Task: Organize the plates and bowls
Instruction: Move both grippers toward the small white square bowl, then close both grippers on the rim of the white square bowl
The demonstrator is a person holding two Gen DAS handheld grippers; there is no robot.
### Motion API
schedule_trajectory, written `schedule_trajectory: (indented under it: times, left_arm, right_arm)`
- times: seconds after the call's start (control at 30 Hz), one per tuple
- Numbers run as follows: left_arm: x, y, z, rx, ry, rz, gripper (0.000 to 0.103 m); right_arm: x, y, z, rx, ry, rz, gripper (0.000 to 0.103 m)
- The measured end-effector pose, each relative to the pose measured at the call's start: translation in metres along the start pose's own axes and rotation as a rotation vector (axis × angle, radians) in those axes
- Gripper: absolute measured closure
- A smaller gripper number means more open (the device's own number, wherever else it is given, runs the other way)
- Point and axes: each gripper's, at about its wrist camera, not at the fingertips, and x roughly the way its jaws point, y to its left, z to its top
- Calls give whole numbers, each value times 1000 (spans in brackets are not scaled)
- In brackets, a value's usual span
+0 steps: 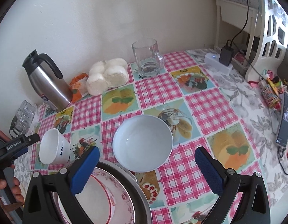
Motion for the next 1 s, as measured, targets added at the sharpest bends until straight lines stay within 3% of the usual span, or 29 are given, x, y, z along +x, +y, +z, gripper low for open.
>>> schedule_trajectory:
  times: [0.17, 0.43, 0.63, 0.8, 1.0]
  left_arm:
    - [-5, 27, 5, -57, -14, 23, 19]
    - [3, 45, 5, -101, 4, -25, 19]
    - [5, 45, 5, -112, 13, -67, 19]
    - [9, 48, 4, -114, 29, -90, 19]
    - [14, 54, 3, -136, 43, -106, 19]
  right_arm:
    - [-11, 10, 14, -18, -16, -17, 0]
    - [-42, 36, 41, -101, -49, -5, 0]
    - [-65, 34, 53, -100, -71, -52, 0]
    - [-92, 37, 58, -133, -91, -5, 0]
    - [-129, 25, 57, -132, -135, -34, 0]
